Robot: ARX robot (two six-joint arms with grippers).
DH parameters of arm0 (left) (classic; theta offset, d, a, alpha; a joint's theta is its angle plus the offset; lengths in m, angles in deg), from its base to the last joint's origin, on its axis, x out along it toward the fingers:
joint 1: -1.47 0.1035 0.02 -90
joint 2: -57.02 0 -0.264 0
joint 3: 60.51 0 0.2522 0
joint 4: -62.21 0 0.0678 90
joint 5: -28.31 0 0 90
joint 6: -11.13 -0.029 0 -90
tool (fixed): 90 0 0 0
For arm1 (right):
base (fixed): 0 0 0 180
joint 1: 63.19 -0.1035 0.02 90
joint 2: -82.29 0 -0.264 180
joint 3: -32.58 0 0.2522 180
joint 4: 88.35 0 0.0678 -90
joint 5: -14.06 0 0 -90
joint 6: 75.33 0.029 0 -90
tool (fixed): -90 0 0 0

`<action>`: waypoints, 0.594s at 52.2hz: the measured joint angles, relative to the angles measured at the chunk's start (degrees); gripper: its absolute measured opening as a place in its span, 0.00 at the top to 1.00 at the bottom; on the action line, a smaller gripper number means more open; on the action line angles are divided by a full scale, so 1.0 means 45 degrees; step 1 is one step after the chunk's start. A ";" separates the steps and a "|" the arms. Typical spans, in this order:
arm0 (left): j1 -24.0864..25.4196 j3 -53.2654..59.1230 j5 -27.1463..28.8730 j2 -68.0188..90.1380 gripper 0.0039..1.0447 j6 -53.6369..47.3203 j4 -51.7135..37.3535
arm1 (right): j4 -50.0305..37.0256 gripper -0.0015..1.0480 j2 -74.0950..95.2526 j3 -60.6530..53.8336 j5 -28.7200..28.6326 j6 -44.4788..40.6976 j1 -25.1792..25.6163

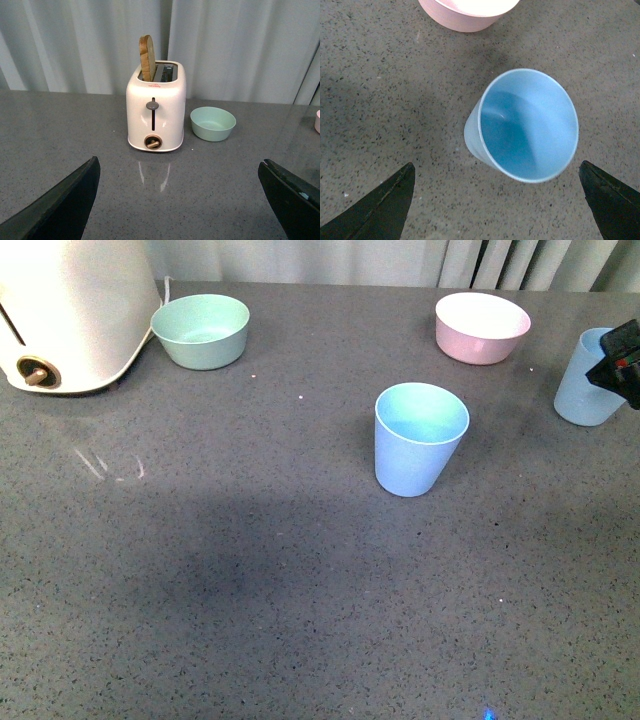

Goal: Stack blue cups with both arms

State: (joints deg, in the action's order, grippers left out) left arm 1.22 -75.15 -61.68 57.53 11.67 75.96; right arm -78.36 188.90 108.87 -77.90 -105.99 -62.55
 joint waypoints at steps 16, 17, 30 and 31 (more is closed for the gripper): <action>0.0000 0.0000 0.0000 0.0000 0.08 0.0000 0.0000 | 0.1001 0.09 0.2166 0.2157 0.0529 -0.0204 -0.0505; 0.0000 0.0000 0.0000 0.0000 0.08 -0.0005 0.0000 | 0.1059 0.09 0.2259 0.2293 0.0525 -0.0199 -0.0515; 0.0000 0.0000 0.0000 0.0000 0.08 0.0000 0.0000 | 0.1617 0.42 0.2569 0.2914 0.0534 -0.0092 -0.0583; 0.0000 0.0000 0.0000 0.0000 0.08 0.0000 0.0000 | 0.1681 0.45 0.2569 0.2919 0.0520 -0.0083 -0.0583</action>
State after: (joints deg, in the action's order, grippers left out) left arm 1.22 -75.15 -61.68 57.53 11.67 75.96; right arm -70.80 200.46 122.00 -75.56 -106.36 -65.17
